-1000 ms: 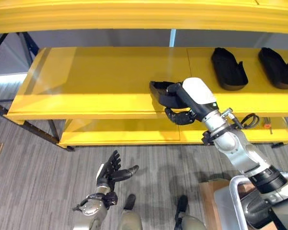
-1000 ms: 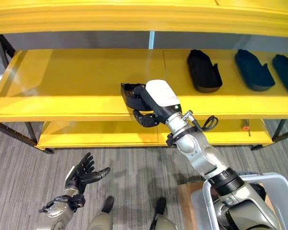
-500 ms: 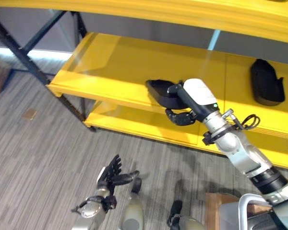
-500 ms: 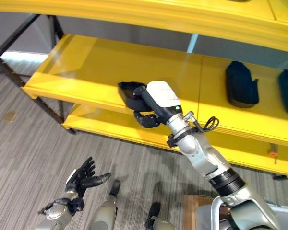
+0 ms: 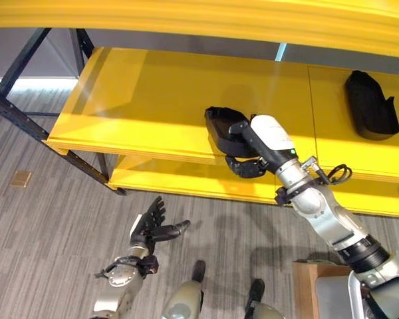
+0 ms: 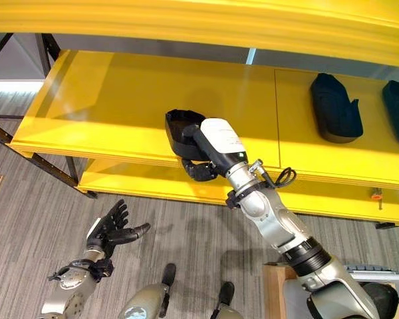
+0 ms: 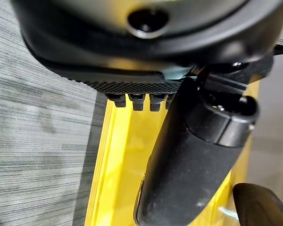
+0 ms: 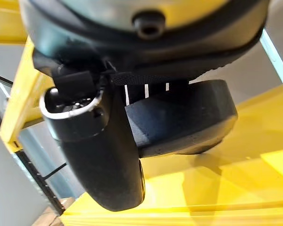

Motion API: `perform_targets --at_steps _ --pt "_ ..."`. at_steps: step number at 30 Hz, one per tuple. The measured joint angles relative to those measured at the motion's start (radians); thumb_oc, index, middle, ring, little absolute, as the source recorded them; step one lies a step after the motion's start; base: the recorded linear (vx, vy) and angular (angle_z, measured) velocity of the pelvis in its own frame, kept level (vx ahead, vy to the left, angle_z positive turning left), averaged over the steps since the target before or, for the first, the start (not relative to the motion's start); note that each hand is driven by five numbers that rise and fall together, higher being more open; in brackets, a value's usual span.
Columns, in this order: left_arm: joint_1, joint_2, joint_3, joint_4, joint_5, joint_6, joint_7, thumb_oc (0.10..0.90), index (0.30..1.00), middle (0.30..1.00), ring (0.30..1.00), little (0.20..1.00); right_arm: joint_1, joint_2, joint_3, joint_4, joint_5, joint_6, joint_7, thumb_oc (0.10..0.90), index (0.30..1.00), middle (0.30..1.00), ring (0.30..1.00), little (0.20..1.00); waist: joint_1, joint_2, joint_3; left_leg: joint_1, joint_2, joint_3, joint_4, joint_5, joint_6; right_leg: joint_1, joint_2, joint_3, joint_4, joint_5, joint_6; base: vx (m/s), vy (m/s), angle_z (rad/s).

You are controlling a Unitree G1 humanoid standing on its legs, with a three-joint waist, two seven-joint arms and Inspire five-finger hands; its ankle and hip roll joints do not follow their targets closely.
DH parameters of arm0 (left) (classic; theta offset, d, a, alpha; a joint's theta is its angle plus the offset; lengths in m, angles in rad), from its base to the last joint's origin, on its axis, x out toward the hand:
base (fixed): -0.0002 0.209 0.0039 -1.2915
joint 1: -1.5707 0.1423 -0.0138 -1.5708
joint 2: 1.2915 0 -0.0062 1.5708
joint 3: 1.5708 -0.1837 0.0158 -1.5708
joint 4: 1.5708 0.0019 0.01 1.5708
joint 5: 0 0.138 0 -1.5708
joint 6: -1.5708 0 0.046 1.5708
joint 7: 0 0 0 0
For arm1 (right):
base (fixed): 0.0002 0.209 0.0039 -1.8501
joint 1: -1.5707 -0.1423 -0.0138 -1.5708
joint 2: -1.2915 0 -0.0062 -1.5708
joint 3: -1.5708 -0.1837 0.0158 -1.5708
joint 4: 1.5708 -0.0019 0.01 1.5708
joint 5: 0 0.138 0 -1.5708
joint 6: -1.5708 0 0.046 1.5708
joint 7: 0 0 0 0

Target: Move parts from the plastic box to the shelf.

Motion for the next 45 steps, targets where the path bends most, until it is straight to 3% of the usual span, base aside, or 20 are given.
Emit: perform_targets --at_steps 4,6,8,9,10,12,14,15,16,20,25,31,45 --pt "0.000 0.038 -0.008 0.001 0.002 0.000 0.001 0.900 1.000 1.000 1.000 1.000 -0.014 0.002 0.000 0.033 -0.002 0.019 0.000 0.400 0.300 0.300 0.300 0.300 -0.025 -0.004 -0.002 -0.009 -0.019 -0.006 0.021 -0.006 0.027 -0.098 -0.029 0.033 0.204 -0.002 -0.002 0.03 0.058 0.07" --pt "-0.001 0.065 -0.009 0.002 0.008 0.000 0.002 0.900 1.000 1.000 1.000 1.000 -0.025 0.004 0.001 0.030 -0.005 0.017 -0.002 0.400 0.300 0.300 0.300 0.300 -0.032 -0.002 -0.001 -0.020 -0.022 -0.004 0.025 -0.007 0.035 -0.174 -0.058 0.077 0.275 -0.016 0.017 0.07 -0.088 0.01" --pt "0.004 0.079 -0.002 0.002 0.007 0.001 0.007 0.900 1.000 1.000 1.000 1.000 -0.027 0.005 0.003 0.030 -0.010 0.016 -0.002 0.400 0.300 0.300 0.300 0.300 -0.031 0.001 0.001 -0.025 -0.025 -0.002 0.031 -0.008 0.034 -0.195 -0.090 0.085 0.208 -0.016 0.027 0.08 -0.130 -0.07" --pt "0.005 0.083 0.002 0.002 0.006 0.000 0.010 0.900 1.000 1.000 1.000 1.000 -0.037 0.005 0.003 0.032 -0.012 0.014 -0.002 0.400 0.300 0.300 0.300 0.300 -0.035 0.003 0.002 -0.032 -0.025 -0.002 0.033 -0.018 0.024 -0.195 -0.102 0.085 0.147 -0.003 0.049 0.15 -0.176 0.00" --pt "0.004 0.086 0.006 0.003 0.006 0.000 0.019 0.900 1.000 1.000 1.000 1.000 -0.053 0.005 0.003 0.037 -0.012 0.014 -0.004 0.400 0.300 0.300 0.300 0.300 -0.050 0.008 0.005 -0.044 -0.027 -0.006 0.043 -0.008 0.038 -0.175 -0.115 0.084 0.040 0.026 0.065 0.15 -0.182 0.13" --pt "-0.006 0.075 0.008 0.020 0.006 -0.004 0.023 0.900 1.000 1.000 1.000 1.000 -0.059 0.007 0.003 0.060 -0.013 0.013 -0.015 0.400 0.300 0.300 0.300 0.300 -0.056 0.009 0.010 -0.039 -0.029 -0.025 0.049 -0.017 0.025 -0.175 -0.129 0.090 -0.010 0.062 0.075 0.13 -0.163 0.15" --pt "-0.013 0.070 -0.003 0.032 0.005 -0.007 0.026 0.900 1.000 1.000 1.000 1.000 -0.058 0.001 0.002 0.069 -0.023 0.020 -0.016 0.400 0.300 0.300 0.300 0.300 -0.068 -0.002 0.025 -0.036 -0.040 -0.042 0.062 -0.018 0.015 -0.130 -0.120 0.112 -0.066 0.112 0.081 0.08 -0.235 0.52" --pt "-0.026 0.059 -0.003 0.030 0.005 -0.012 0.022 0.900 1.000 1.000 1.000 1.000 -0.048 -0.012 0.001 0.070 -0.032 0.022 -0.018 0.400 0.300 0.300 0.300 0.300 -0.081 -0.029 0.036 -0.028 -0.057 -0.077 0.058 -0.018 -0.010 -0.074 -0.092 0.110 -0.077 0.122 0.080 0.01 -0.208 0.68" --pt "-0.026 0.051 -0.003 0.026 0.005 -0.020 0.022 0.900 1.000 1.000 1.000 1.000 -0.063 -0.019 0.003 0.070 -0.034 0.020 -0.017 0.400 0.300 0.300 0.300 0.300 -0.069 -0.036 0.041 -0.038 -0.053 -0.078 0.059 -0.023 -0.026 -0.071 -0.077 0.080 -0.083 0.107 0.089 -0.02 -0.226 0.41" --pt "-0.023 0.036 -0.046 0.017 0.000 -0.019 0.012 0.900 1.000 1.000 1.000 1.000 -0.133 -0.044 0.002 0.092 -0.033 0.017 -0.021 0.400 0.300 0.300 0.300 0.300 -0.082 0.031 0.080 -0.077 0.027 -0.123 0.051 -0.005 -0.083 -0.100 0.006 0.038 -0.069 0.110 0.052 -0.04 -0.174 0.11" --pt "-0.016 0.035 -0.069 0.019 -0.001 -0.018 -0.003 0.900 1.000 1.000 1.000 1.000 -0.218 -0.073 0.003 0.229 -0.028 0.028 -0.031 0.400 0.300 0.300 0.300 0.300 -0.082 0.044 0.096 -0.104 0.112 -0.158 -0.018 0.036 -0.138 -0.171 0.080 -0.002 -0.025 0.082 -0.007 -0.02 -0.157 0.04" --pt "-0.032 0.036 -0.076 0.004 -0.003 -0.019 -0.004 0.900 1.000 1.000 1.000 1.000 -0.377 -0.091 0.058 0.364 -0.027 0.048 -0.052 0.400 0.300 0.300 0.300 0.300 -0.080 0.088 0.136 -0.104 0.137 -0.161 -0.068 0.067 -0.151 -0.217 0.095 -0.002 0.022 0.064 -0.022 -0.02 -0.070 -0.02" --pt "-0.062 0.043 -0.075 -0.004 -0.041 -0.024 -0.001 0.900 1.000 1.000 1.000 1.000 -0.565 -0.020 0.103 0.607 0.042 0.087 -0.110 0.400 0.300 0.300 0.300 0.300 -0.054 0.093 0.139 -0.114 0.135 -0.162 -0.083 0.070 -0.153 -0.257 0.086 -0.001 0.076 0.033 -0.020 -0.01 -0.010 0.01"
